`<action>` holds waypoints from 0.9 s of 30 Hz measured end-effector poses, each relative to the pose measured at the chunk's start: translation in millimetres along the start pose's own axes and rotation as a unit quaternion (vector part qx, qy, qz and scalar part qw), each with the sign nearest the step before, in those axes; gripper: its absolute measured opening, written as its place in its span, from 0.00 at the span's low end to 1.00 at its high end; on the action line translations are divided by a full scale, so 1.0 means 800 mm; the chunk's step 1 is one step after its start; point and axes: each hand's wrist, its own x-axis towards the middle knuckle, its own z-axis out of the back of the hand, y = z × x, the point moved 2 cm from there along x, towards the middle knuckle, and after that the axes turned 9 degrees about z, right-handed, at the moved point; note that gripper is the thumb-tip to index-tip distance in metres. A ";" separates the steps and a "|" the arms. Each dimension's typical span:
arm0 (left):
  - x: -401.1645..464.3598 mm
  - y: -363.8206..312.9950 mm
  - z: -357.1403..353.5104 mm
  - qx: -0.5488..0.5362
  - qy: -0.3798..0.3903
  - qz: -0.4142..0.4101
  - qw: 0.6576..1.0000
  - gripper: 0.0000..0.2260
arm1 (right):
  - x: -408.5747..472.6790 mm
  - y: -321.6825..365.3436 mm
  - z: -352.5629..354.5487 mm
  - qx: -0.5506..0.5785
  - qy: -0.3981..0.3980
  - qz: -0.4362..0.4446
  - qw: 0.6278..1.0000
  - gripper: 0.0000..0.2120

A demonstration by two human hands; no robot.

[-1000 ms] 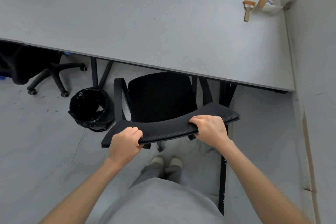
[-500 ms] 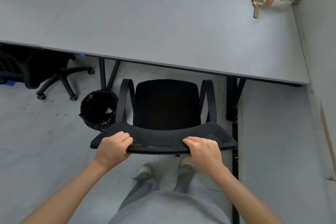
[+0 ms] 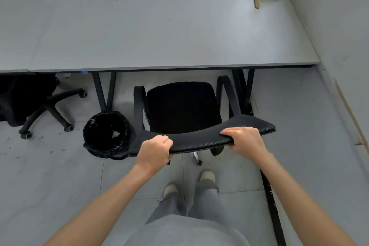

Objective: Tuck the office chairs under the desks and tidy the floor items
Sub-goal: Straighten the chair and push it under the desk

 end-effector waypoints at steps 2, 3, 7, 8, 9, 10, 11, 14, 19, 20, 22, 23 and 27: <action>-0.017 -0.001 -0.009 0.007 0.017 0.001 1.000 0.18 | -0.014 0.006 -0.003 0.005 -0.005 0.012 1.000 0.17; -0.022 0.000 -0.013 0.011 0.022 0.002 1.000 0.18 | -0.018 0.009 -0.006 0.006 -0.004 0.021 1.000 0.18; -0.013 -0.006 -0.018 0.023 0.034 0.022 0.999 0.19 | -0.008 -0.005 -0.007 0.019 0.003 0.020 1.000 0.18; -0.006 -0.010 -0.018 0.029 0.032 0.022 0.999 0.19 | -0.001 -0.014 -0.006 0.019 0.004 0.016 1.000 0.18; 0.004 -0.014 -0.019 0.035 0.024 0.020 0.999 0.19 | 0.007 -0.024 -0.005 0.016 0.004 0.013 1.000 0.17; 0.016 -0.015 -0.020 0.041 0.016 0.018 0.999 0.19 | 0.018 -0.034 -0.003 0.012 0.003 0.012 1.000 0.17; 0.028 -0.013 -0.019 0.044 0.008 0.018 0.999 0.19 | 0.029 -0.041 -0.001 0.010 0.003 0.011 1.000 0.16; 0.071 0.011 -0.014 0.044 -0.023 0.032 0.998 0.17 | 0.073 -0.050 0.003 0.005 -0.007 0.014 1.000 0.15; 0.143 0.054 0.004 0.027 -0.061 0.035 0.997 0.11 | 0.152 -0.067 0.000 -0.005 -0.007 -0.007 1.000 0.17; 0.157 0.063 0.007 0.028 -0.065 0.035 0.997 0.12 | 0.166 -0.069 -0.001 -0.008 -0.004 -0.012 1.000 0.16; 0.185 0.082 0.013 0.040 -0.066 0.028 0.997 0.13 | 0.189 -0.070 -0.004 -0.012 -0.001 -0.022 1.000 0.13; 0.197 0.093 0.017 0.044 -0.067 0.023 0.997 0.12 | 0.200 -0.068 -0.006 -0.011 0.002 -0.030 0.999 0.11; 0.236 0.129 0.024 0.059 -0.079 -0.006 0.995 0.07 | 0.234 -0.065 -0.012 -0.005 0.018 -0.044 0.999 0.07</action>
